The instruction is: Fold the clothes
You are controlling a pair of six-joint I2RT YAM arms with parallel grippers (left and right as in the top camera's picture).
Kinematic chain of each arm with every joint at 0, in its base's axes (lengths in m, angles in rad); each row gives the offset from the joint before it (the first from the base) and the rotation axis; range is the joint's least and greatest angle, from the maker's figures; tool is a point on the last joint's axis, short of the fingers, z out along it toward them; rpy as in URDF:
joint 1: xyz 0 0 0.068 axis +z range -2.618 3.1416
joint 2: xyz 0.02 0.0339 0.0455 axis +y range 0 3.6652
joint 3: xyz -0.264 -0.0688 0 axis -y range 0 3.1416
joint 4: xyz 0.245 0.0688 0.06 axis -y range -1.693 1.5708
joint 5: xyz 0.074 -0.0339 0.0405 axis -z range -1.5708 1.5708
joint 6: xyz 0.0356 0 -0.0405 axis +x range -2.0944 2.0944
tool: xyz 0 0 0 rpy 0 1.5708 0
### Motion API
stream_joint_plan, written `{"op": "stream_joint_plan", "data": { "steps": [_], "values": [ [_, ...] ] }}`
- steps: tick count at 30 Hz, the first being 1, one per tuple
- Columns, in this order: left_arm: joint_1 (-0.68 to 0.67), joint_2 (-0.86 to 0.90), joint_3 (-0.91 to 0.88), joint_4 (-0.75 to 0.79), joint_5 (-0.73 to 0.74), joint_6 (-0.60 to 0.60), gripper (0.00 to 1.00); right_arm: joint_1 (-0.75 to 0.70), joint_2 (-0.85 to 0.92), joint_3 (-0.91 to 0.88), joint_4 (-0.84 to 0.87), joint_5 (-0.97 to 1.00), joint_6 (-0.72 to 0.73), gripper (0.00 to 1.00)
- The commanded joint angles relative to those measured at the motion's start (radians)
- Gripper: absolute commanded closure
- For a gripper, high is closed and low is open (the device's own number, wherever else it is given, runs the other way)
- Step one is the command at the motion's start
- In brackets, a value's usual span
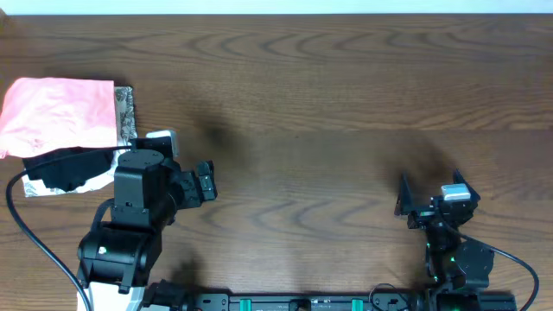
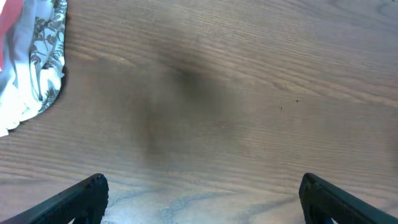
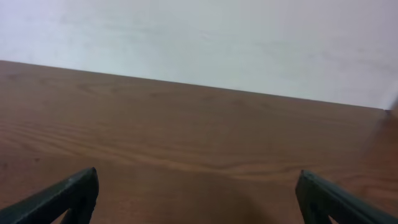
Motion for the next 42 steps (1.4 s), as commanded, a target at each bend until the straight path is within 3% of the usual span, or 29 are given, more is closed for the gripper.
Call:
{"op": "stream_joint_plan", "data": {
  "steps": [1, 9, 12, 23, 35, 42],
  "values": [
    [-0.003, 0.000, -0.002, 0.001, -0.001, -0.009, 0.02, 0.012, -0.007, -0.002, -0.004, 0.011, -0.013, 0.01],
    [0.007, -0.059, -0.003, -0.035, -0.008, -0.007, 0.02, 0.012, -0.007, -0.002, -0.004, 0.010, -0.013, 0.01],
    [0.015, -0.137, -0.019, -0.081, -0.077, -0.004, 0.02, 0.012, -0.007, -0.002, -0.004, 0.010, -0.013, 0.01],
    [0.048, -0.519, -0.334, -0.056, -0.164, 0.000, 0.02, 0.012, -0.007, -0.002, -0.004, 0.011, -0.013, 0.01],
    [0.101, -0.777, -0.626, 0.230, -0.171, 0.092, 0.02, 0.012, -0.007, -0.002, -0.004, 0.011, -0.013, 0.01],
    [0.129, -0.808, -0.799, 0.622, -0.171, 0.204, 0.02, 0.012, -0.007, -0.002, -0.004, 0.011, -0.013, 0.01]
  ]
}}
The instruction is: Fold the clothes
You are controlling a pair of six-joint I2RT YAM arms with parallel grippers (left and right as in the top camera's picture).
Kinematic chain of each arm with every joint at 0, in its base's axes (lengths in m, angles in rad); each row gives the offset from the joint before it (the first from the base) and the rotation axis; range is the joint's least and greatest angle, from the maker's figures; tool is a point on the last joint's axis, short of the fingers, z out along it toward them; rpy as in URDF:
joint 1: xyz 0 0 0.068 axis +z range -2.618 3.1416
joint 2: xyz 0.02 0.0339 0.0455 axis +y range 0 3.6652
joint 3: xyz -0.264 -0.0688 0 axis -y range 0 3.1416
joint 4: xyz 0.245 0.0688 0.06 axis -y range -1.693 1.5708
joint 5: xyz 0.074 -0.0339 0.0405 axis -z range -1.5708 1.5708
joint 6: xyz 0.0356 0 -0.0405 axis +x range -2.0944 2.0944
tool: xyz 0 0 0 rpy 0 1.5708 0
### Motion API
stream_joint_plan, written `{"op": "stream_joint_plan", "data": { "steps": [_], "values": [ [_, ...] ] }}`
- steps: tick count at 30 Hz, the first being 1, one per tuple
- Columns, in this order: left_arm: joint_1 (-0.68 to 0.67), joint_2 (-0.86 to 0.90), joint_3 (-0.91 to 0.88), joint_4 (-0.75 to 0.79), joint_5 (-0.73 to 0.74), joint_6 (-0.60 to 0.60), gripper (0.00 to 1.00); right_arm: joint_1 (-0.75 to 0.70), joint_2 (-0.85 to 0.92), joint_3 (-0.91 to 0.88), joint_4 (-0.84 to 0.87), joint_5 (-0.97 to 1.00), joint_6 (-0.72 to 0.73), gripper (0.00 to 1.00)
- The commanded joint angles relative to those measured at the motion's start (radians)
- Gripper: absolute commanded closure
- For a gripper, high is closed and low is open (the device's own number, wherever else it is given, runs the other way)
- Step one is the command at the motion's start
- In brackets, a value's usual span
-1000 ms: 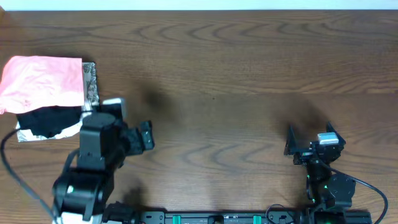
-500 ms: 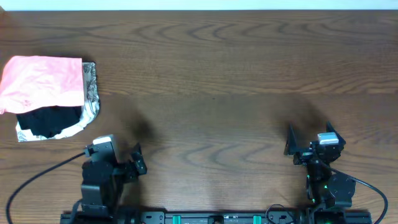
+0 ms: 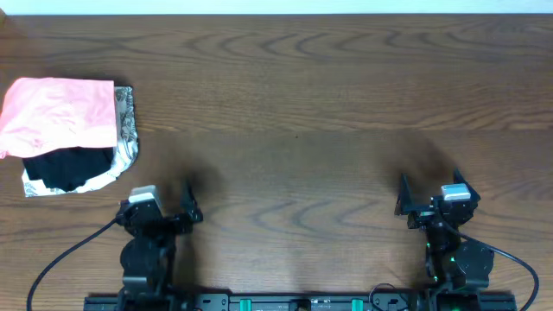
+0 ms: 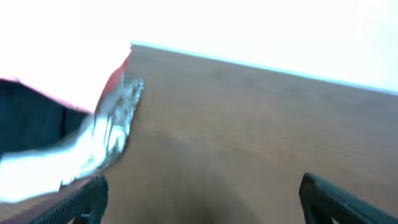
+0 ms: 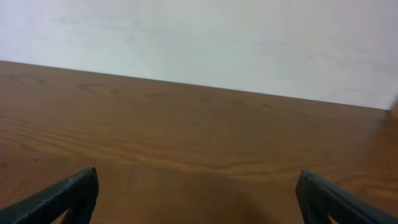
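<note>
A stack of folded clothes lies at the table's far left: a pink garment on top, a black one under it, and a patterned white one at the bottom. The left wrist view shows the stack blurred, the black garment at its left edge. My left gripper sits near the front edge, right of and below the stack, open and empty. My right gripper rests at the front right, open with nothing between its fingers.
The brown wooden table stretches bare between the two arms and back to its far edge. A pale wall rises behind the table. Cables run from each arm base along the front edge.
My left arm has drawn back from beside the clothes stack to the front edge, its gripper now low and level. The stack shows fully in the overhead view. The right arm has not moved.
</note>
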Motion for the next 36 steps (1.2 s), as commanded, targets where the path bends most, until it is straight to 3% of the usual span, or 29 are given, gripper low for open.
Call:
{"op": "stream_joint_plan", "data": {
  "steps": [1, 36],
  "values": [
    [0.019, -0.009, -0.074, 0.113, -0.013, 0.081, 0.02, 0.011, -0.007, -0.002, -0.004, 0.010, -0.013, 0.01],
    [0.028, -0.006, -0.103, 0.138, 0.022, 0.081, 0.02, 0.011, -0.007, -0.002, -0.004, 0.010, -0.013, 0.01]
  ]
}}
